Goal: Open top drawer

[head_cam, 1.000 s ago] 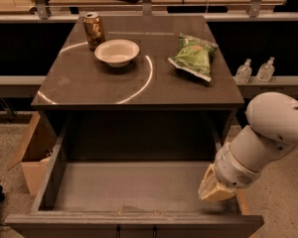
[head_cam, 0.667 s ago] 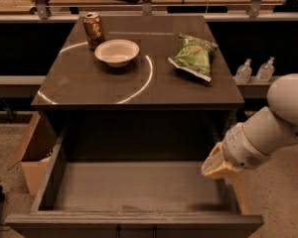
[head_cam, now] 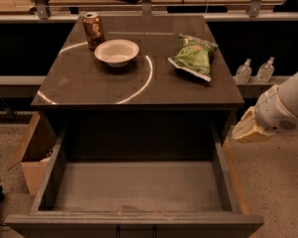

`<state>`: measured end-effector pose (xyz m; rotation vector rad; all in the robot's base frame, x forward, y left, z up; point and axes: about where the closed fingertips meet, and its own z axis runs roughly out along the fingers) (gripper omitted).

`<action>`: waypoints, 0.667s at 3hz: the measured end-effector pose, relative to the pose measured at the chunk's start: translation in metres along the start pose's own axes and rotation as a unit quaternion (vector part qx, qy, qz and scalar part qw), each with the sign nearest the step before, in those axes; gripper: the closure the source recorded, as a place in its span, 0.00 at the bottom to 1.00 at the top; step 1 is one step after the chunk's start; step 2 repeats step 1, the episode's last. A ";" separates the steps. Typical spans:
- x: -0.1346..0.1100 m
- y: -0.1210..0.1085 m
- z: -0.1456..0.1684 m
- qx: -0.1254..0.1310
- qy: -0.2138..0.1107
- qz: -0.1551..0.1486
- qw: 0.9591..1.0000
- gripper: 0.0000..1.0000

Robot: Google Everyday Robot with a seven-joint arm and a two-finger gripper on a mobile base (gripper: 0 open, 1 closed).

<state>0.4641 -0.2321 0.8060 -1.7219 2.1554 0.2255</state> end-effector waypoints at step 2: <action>-0.001 -0.001 -0.002 0.002 0.001 -0.001 1.000 0.75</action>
Offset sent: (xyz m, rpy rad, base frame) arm 0.0000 0.0000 0.0000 0.0000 0.0000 0.0000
